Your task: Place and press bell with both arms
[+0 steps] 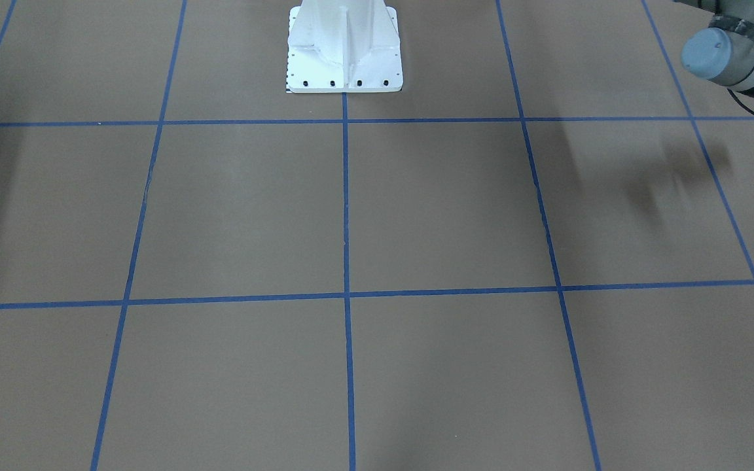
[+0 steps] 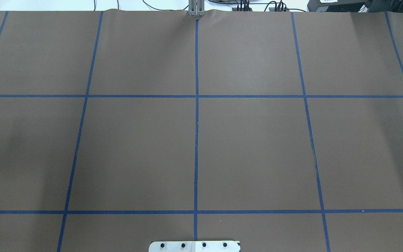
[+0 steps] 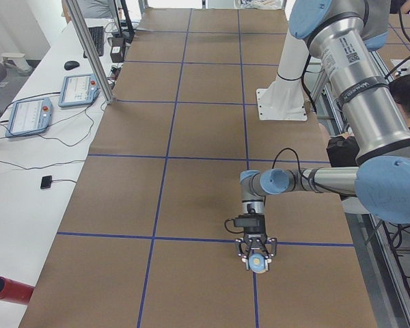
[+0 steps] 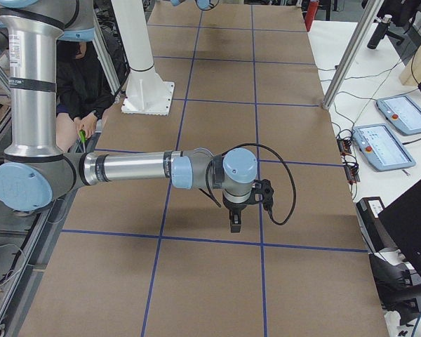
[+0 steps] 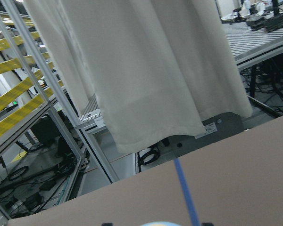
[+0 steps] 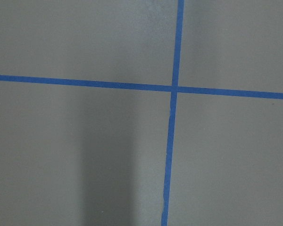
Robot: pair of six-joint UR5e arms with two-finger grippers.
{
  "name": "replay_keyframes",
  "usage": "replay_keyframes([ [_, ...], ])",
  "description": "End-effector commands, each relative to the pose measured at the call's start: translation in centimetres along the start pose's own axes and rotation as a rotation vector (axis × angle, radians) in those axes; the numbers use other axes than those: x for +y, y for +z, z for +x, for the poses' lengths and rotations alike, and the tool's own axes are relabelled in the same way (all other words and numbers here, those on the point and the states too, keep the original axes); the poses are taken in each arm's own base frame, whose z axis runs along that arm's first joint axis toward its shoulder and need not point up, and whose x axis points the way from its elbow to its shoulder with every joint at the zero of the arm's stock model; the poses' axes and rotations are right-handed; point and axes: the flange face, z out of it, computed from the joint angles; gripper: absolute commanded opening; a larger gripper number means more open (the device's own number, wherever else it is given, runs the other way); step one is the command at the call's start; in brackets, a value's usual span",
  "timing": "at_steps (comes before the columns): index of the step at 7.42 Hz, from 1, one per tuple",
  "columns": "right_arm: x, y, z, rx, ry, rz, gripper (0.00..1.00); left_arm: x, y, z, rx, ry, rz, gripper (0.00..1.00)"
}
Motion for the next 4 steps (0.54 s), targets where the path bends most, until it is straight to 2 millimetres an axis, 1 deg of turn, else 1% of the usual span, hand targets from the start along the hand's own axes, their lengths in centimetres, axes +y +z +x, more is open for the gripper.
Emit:
replay_keyframes([
  [1, 0.1, 0.0, 0.0, -0.002, 0.003, -0.003, 1.00, -6.0, -5.4, 7.1, 0.129, 0.043, -0.010, 0.00],
  [2, 0.0, 0.0, -0.1, -0.006, -0.001, -0.001, 1.00, -7.8, -9.9, 10.7, 0.222, 0.065, -0.017, 0.00],
  [3, 0.0, -0.1, -0.2, -0.008, -0.002, 0.002, 1.00, -8.3, -14.0, 14.2, 0.313, 0.104, 0.004, 0.00],
  [4, -0.1, -0.5, -0.9, -0.024, -0.013, 0.011, 1.00, -8.6, -18.9, 19.2, 0.475, 0.160, 0.007, 0.00],
])
